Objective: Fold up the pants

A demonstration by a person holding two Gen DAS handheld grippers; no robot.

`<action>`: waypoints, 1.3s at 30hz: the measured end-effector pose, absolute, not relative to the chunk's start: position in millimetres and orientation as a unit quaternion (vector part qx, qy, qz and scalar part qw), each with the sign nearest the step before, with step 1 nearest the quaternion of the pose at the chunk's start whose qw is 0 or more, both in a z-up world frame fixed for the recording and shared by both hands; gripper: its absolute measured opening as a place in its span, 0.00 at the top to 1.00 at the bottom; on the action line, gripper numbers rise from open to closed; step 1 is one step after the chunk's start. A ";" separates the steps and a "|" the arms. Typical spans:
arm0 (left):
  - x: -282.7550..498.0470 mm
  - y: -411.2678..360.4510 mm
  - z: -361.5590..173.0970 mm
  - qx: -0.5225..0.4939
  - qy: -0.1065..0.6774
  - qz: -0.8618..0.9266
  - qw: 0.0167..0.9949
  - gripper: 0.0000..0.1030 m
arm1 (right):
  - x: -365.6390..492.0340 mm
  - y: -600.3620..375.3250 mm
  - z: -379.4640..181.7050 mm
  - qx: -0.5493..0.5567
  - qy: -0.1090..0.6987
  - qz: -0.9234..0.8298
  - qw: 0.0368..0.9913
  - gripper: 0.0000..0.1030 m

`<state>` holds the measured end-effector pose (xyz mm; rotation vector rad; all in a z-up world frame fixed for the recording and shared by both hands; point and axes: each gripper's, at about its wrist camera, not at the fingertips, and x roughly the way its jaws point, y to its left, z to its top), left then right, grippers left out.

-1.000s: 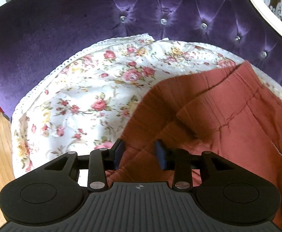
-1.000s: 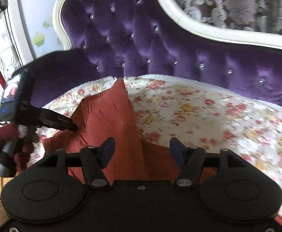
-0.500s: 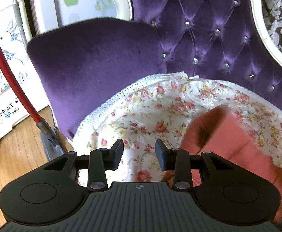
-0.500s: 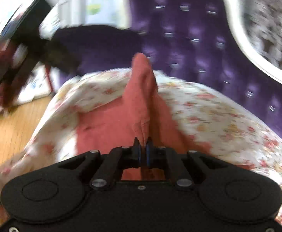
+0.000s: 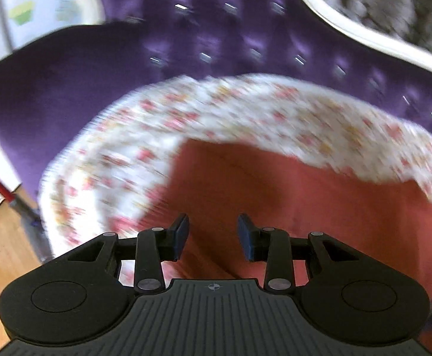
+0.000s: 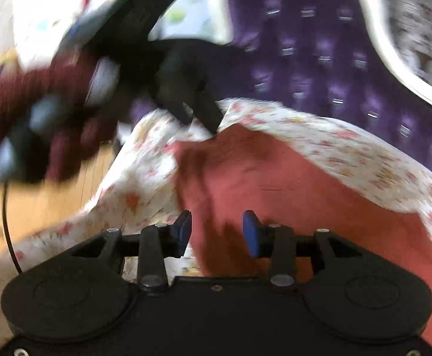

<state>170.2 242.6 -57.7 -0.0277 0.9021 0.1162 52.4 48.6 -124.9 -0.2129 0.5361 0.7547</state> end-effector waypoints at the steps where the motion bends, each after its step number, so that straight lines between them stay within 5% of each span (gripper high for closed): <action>1: 168.4 236.7 -63.8 -0.004 0.441 0.047 0.896 0.65 | 56.2 37.5 -125.0 -0.089 0.267 0.347 0.895 0.54; 8: 145.7 223.9 -103.0 0.039 0.472 0.052 0.879 0.64 | 62.9 -15.1 -166.8 -0.078 0.363 0.276 0.887 0.62; 14: 135.8 216.7 -82.3 0.026 0.452 0.063 0.890 0.65 | 62.0 -28.6 -149.7 -0.078 0.331 0.294 0.893 0.70; 20: 146.5 189.5 -77.1 0.012 0.430 0.035 0.902 0.65 | 126.3 -44.2 -119.1 -0.058 0.286 0.245 0.925 0.68; 39: 155.9 173.6 -106.8 0.028 0.439 0.031 0.898 0.63 | 214.3 -48.1 -139.4 -0.088 0.341 0.281 0.893 0.67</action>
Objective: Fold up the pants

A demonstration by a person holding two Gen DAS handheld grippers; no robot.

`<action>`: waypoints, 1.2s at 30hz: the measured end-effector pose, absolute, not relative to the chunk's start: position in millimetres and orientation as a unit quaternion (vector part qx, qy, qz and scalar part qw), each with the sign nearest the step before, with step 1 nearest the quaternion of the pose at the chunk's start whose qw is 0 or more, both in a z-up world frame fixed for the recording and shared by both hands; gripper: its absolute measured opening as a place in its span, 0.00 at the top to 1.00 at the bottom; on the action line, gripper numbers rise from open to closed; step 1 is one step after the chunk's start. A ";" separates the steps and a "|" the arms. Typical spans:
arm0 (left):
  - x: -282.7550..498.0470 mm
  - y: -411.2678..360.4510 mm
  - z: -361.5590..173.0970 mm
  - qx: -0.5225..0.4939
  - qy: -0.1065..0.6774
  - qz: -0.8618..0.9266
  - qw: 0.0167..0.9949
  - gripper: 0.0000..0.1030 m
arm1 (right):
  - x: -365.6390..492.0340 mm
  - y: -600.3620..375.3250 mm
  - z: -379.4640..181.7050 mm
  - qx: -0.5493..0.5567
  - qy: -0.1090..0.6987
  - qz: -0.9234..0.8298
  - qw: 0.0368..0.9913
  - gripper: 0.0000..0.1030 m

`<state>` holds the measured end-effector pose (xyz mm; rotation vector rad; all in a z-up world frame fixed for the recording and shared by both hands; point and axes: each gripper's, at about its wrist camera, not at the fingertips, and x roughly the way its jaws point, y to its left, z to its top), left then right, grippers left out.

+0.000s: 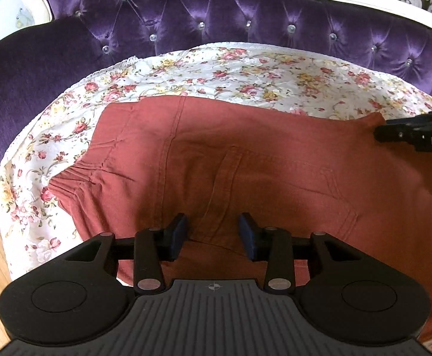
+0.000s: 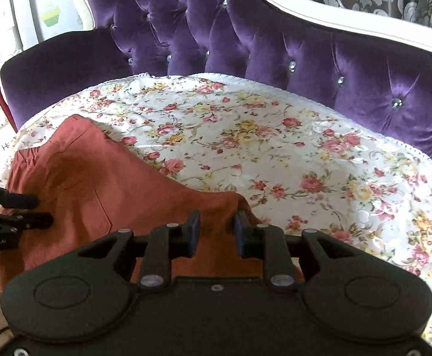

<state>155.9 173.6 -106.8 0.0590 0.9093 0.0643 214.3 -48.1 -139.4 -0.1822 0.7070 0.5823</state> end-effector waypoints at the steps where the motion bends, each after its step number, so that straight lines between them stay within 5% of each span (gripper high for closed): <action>1: 155.3 173.5 -106.7 0.029 0.438 0.031 0.898 0.63 | 214.5 -49.1 -138.9 -0.090 0.335 0.276 0.897 0.66; 3: 155.4 174.0 -106.8 0.028 0.438 0.030 0.898 0.63 | 216.7 -50.5 -139.4 -0.088 0.336 0.279 0.895 0.59; 9: 154.8 173.8 -106.7 0.031 0.436 0.029 0.899 0.63 | 219.9 -46.8 -142.9 -0.082 0.351 0.311 0.880 0.59; 10: 154.7 174.4 -106.6 0.031 0.436 0.028 0.899 0.62 | 221.8 -48.2 -142.2 -0.066 0.354 0.316 0.878 0.64; 11: 154.7 174.8 -106.1 0.031 0.436 0.029 0.899 0.62 | 223.8 -50.0 -141.2 -0.048 0.355 0.321 0.876 0.83; 12: 154.6 175.0 -105.3 0.035 0.433 0.032 0.900 0.61 | 225.4 -52.1 -139.3 -0.034 0.350 0.317 0.881 0.92; 23: 158.0 181.2 -107.4 0.071 0.421 0.034 0.904 0.60 | 259.6 -53.5 -163.2 -0.004 0.363 0.253 0.897 0.99; 28: 158.1 176.9 -105.2 0.091 0.420 0.036 0.902 0.61 | 259.2 -54.4 -158.1 -0.008 0.364 0.244 0.899 0.94; 31: 153.5 172.0 -92.3 0.095 0.420 0.040 0.902 0.63 | 235.0 -62.3 -137.1 -0.027 0.334 0.215 0.917 0.69; 36: 134.1 146.8 -69.5 0.072 0.409 -0.012 0.910 0.63 | 163.9 -95.3 -115.2 -0.005 0.316 0.236 0.919 0.69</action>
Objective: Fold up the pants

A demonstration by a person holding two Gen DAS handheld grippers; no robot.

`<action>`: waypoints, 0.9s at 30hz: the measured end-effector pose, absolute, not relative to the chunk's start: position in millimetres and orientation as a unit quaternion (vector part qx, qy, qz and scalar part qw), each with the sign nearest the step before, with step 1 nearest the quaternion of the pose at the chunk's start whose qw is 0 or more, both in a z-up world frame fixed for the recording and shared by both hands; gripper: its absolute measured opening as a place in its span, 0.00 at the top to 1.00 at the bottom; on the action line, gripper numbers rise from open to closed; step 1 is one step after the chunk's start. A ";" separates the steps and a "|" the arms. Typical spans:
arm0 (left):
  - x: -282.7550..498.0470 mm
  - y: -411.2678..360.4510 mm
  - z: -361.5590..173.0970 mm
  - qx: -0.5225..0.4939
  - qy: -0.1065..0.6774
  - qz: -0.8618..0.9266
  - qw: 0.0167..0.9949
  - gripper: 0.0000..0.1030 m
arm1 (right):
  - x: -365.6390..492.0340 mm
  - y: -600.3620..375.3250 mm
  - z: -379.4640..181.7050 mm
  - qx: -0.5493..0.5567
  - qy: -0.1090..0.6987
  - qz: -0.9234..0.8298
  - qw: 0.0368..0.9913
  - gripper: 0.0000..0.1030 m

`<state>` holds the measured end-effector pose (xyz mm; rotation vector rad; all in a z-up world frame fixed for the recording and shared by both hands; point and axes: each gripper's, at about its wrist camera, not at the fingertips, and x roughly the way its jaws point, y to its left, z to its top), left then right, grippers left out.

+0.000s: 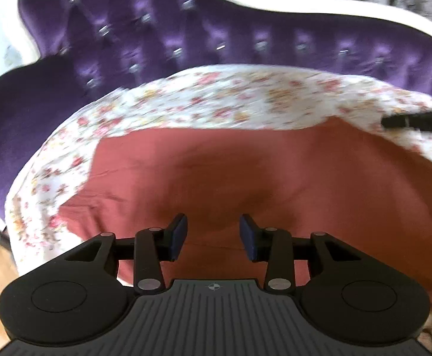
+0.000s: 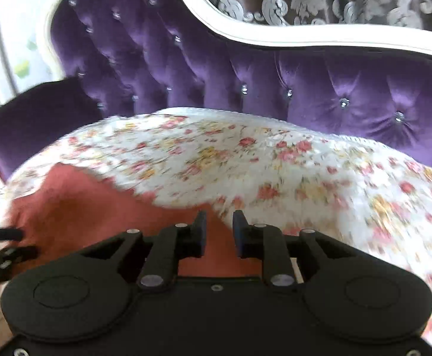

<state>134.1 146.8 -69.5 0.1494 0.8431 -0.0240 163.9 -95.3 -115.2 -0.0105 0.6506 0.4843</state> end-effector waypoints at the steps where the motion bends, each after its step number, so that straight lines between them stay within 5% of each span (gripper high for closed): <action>1: 130.5 138.3 -68.1 0.077 0.406 -0.022 0.910 0.63 | 149.8 -100.7 -116.9 -0.005 0.320 0.239 0.917 0.70; 10: 103.1 87.8 -103.2 0.090 0.442 -0.091 0.888 0.63 | 26.1 -135.5 -165.3 -0.027 0.369 0.216 0.904 0.70; 27: 85.0 14.8 -89.0 0.087 0.432 -0.112 0.891 0.63 | -44.6 -254.9 -135.1 0.087 0.299 0.009 0.950 0.71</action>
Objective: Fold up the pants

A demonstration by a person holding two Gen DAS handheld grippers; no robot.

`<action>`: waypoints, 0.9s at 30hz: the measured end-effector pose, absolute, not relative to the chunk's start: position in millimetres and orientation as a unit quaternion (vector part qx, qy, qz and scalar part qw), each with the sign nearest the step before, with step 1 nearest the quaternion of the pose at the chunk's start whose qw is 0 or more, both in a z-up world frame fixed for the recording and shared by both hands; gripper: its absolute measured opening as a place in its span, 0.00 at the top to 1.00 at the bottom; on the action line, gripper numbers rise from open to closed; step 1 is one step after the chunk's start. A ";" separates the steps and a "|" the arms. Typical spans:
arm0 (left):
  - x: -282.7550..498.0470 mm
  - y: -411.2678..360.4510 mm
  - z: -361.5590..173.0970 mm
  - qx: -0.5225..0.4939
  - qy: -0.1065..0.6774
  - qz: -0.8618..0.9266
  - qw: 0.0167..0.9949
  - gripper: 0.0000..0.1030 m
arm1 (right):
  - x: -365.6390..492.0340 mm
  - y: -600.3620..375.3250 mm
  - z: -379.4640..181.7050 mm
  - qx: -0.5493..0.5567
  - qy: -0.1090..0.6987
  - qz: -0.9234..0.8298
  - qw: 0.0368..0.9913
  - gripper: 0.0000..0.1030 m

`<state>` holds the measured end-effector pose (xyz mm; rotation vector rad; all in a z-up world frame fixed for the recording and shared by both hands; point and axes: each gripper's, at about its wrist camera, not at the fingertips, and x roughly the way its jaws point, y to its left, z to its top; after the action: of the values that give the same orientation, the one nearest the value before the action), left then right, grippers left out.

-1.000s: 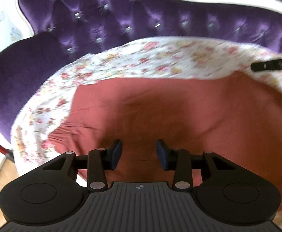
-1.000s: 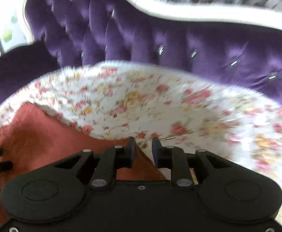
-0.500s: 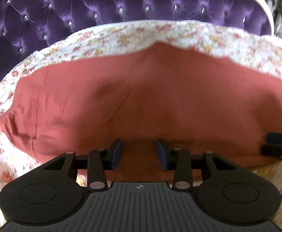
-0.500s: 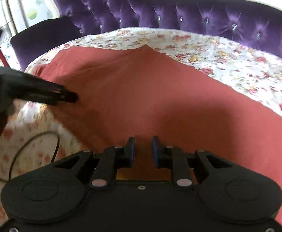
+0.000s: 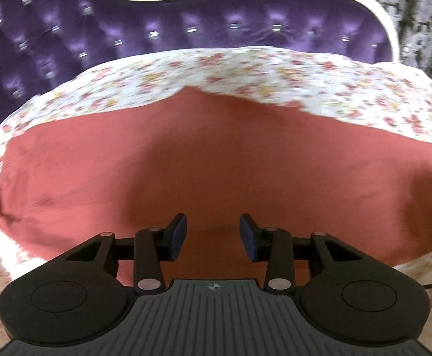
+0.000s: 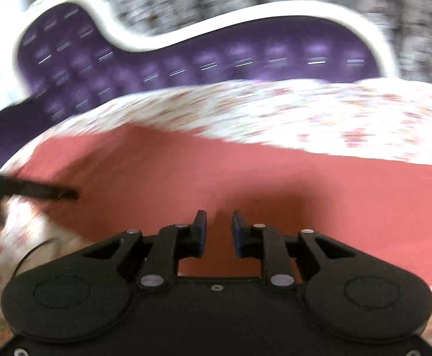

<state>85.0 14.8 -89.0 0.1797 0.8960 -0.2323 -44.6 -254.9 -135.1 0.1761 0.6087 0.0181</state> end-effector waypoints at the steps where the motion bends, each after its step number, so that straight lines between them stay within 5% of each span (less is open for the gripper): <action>1: 84.9 5.0 -89.3 0.087 0.431 -0.120 0.890 0.63 | -47.5 -269.6 -132.9 0.092 0.296 -0.016 0.951 0.70; 15: 79.1 -66.1 -111.7 0.142 0.433 -0.142 0.879 0.62 | -67.1 -440.4 -134.3 0.176 0.324 -0.200 0.908 0.45; 21: 83.4 -66.1 -113.1 0.126 0.447 -0.131 0.876 0.62 | -46.9 -457.9 -156.1 0.189 0.401 -0.195 0.875 0.39; 27: 83.9 -73.4 -113.1 0.136 0.451 -0.119 0.874 0.62 | -28.6 -447.3 -154.4 0.168 0.438 -0.145 0.871 0.14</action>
<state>83.9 -73.4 -113.1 0.2848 0.9420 -0.2495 -28.6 -447.3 -154.4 0.3520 0.9150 -0.3034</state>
